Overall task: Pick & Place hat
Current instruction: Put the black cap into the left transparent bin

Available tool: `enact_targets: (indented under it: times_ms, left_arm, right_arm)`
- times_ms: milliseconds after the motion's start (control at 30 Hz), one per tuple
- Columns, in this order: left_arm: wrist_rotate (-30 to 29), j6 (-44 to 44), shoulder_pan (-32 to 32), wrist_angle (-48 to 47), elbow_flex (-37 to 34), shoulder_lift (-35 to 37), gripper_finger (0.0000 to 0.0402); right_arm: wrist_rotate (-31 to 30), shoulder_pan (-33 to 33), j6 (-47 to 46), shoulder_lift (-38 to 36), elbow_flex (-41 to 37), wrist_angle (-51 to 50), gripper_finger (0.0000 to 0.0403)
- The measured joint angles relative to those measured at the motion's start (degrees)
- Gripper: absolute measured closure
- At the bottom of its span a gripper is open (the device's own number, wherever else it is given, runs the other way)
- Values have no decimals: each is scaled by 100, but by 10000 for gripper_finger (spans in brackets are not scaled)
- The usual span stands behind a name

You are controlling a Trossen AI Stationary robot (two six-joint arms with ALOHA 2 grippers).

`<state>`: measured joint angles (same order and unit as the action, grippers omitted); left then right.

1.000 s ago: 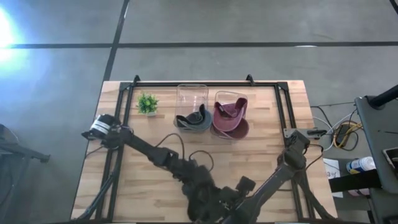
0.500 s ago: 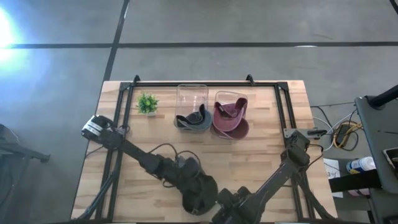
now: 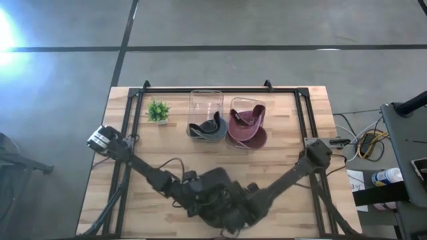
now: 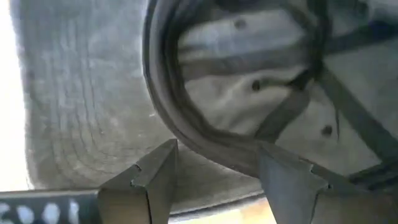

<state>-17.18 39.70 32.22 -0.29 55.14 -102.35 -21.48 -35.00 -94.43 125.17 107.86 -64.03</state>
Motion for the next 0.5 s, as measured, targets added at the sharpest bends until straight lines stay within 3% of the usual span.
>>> enact_targets:
  times_ms: [267, 400, 500]
  left_arm:
    - [111, 1411, 251, 112, -289, 28, 191]
    - [145, 1471, 267, 516, -289, 35, 191]
    - [-171, 1221, 242, 870, -285, 79, 191]
  right_arm:
    - [154, 777, 962, -356, -1323, 576, 213]
    - [213, 1287, 1759, -475, -1911, 1250, 213]
    - [196, 1599, 2317, -617, -2040, 1471, 213]
